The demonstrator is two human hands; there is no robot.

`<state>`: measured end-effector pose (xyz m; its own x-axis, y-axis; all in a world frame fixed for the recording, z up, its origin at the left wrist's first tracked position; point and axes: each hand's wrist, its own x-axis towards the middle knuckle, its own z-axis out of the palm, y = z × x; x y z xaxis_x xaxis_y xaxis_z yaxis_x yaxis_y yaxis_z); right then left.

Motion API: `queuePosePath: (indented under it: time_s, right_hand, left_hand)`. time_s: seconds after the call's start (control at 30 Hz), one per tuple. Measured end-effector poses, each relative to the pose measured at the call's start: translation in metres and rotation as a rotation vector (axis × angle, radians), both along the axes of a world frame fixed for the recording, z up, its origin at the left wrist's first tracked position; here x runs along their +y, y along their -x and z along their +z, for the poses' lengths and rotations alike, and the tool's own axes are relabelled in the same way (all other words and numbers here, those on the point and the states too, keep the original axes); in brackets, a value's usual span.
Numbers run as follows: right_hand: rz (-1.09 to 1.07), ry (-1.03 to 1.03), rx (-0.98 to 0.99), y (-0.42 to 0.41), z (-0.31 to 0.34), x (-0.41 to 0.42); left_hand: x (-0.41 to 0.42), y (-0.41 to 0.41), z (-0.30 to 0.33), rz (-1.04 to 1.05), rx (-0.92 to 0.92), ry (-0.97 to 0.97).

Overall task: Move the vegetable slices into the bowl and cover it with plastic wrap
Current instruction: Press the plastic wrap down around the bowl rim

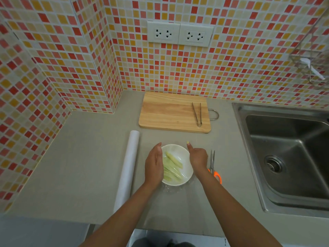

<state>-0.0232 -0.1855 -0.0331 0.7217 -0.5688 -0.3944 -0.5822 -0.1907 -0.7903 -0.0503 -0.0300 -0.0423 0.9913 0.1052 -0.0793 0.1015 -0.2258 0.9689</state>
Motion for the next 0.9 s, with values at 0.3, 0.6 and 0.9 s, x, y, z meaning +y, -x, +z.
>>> queuePosePath:
  time_s: [0.3, 0.6, 0.9]
  right_hand:
    - [0.11, -0.128, -0.211, 0.004, 0.008, -0.006]
    - [0.176, -0.433, -0.282, 0.021, 0.023, 0.002]
    - [0.186, -0.46, -0.242, 0.031, 0.015, 0.009]
  left_hand:
    - [0.009, -0.011, 0.004, -0.143, 0.135, 0.17]
    - [0.011, -0.005, 0.014, 0.157, 0.141, 0.381]
    - [-0.003, -0.007, 0.017, 0.009, 0.225, 0.419]
